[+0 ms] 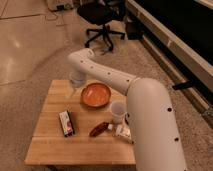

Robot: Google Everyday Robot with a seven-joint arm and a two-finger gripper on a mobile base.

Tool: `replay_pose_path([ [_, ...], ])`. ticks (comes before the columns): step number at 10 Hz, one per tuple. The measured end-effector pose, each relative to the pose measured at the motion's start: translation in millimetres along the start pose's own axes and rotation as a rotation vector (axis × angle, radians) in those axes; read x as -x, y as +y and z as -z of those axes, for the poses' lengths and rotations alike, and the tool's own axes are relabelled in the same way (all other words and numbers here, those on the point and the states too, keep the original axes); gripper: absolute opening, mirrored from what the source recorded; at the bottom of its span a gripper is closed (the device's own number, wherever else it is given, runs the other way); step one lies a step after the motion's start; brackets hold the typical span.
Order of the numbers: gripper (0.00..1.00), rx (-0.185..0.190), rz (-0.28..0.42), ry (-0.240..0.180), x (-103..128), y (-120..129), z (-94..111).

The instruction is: Place the pepper in the ceramic bowl

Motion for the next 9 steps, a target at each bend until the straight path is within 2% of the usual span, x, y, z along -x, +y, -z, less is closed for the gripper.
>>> replay_pose_path([
  [5,0.80,0.002,0.017,-0.007,2.3,-1.2,0.4],
  [7,0.80,0.009,0.086,-0.036,20.5,-5.3,1.0],
  [9,0.80,0.013,0.246,-0.114,71.8,-20.2,2.5],
])
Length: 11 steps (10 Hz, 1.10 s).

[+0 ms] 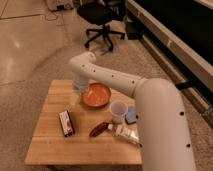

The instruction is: Place the pepper in the ceramic bowl

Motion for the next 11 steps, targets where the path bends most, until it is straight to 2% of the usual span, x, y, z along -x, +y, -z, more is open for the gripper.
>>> replay_pose_path([
  [2,0.80,-0.016,0.099,-0.045,46.5,-23.8,-2.7],
  [5,0.80,-0.055,0.208,-0.054,88.3,-50.1,-16.5],
  [7,0.80,-0.064,0.259,-0.042,109.4,-53.4,-31.6],
  [9,0.80,-0.049,0.295,-0.023,121.1,-48.9,-45.7],
  [11,0.80,-0.006,0.317,-0.008,134.6,-38.7,-56.8],
])
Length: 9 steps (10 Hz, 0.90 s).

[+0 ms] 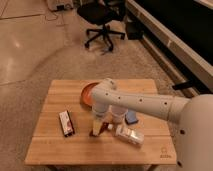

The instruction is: Place the pepper in the ceramic bowl

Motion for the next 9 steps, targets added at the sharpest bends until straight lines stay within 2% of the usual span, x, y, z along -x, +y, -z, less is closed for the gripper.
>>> replay_pose_path([
  [4,0.80,0.064,0.028,-0.030,23.8,-0.3,-15.9],
  [7,0.58,0.080,0.046,-0.087,33.0,-6.2,-27.7],
  [9,0.36,0.085,0.035,-0.116,32.0,-7.8,-31.0],
])
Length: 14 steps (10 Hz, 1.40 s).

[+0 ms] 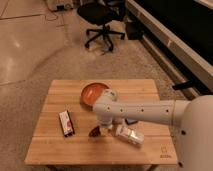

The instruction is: Place the pepper in the ceramic bowl

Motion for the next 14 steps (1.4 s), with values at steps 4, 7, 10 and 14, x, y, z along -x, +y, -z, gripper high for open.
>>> replay_pose_path([
  [4,0.01,-0.006,-0.047,0.030,-34.8,16.8,13.9],
  [7,0.00,0.014,-0.021,0.045,-57.3,52.4,33.9],
  [10,0.00,0.059,-0.015,0.025,-54.1,99.2,62.1],
  [14,0.03,0.106,-0.087,-0.023,-21.2,147.3,83.2],
])
